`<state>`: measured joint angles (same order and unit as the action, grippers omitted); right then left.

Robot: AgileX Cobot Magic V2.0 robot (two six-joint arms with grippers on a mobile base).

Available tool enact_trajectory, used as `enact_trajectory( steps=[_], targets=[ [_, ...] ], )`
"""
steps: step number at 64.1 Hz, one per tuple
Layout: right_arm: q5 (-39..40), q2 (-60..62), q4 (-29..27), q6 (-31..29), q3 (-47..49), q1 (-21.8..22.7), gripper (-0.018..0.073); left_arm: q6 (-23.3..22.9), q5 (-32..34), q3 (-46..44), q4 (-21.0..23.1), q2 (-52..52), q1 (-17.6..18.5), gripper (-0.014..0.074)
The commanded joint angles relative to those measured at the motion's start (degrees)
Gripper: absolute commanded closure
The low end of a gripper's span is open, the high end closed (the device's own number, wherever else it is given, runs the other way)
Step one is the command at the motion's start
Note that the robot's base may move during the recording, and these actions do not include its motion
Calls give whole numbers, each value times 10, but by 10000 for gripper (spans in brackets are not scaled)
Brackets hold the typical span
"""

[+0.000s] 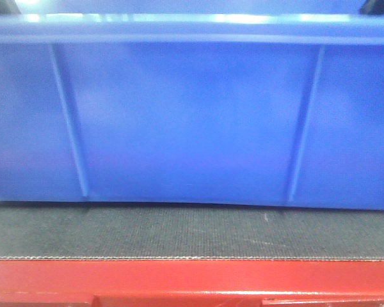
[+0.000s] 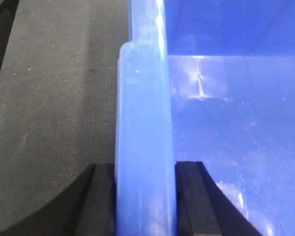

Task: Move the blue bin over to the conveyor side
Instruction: 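Lower the blue bin onto the black belt with both grippers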

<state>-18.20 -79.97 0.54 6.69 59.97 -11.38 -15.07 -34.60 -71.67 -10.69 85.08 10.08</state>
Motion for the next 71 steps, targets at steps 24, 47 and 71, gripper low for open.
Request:
enact_trajectory(
  steps=[24, 47, 71],
  targets=[
    [149, -13, -17, -16, 10, -10, 648, 1, 70, -9, 26, 26, 12, 615],
    [142, -34, -17, -16, 10, -10, 648, 1, 67, -10, 26, 27, 12, 605],
    [140, -34, -17, -16, 12, -10, 95, 1, 70, -12, 26, 27, 12, 93]
  ],
)
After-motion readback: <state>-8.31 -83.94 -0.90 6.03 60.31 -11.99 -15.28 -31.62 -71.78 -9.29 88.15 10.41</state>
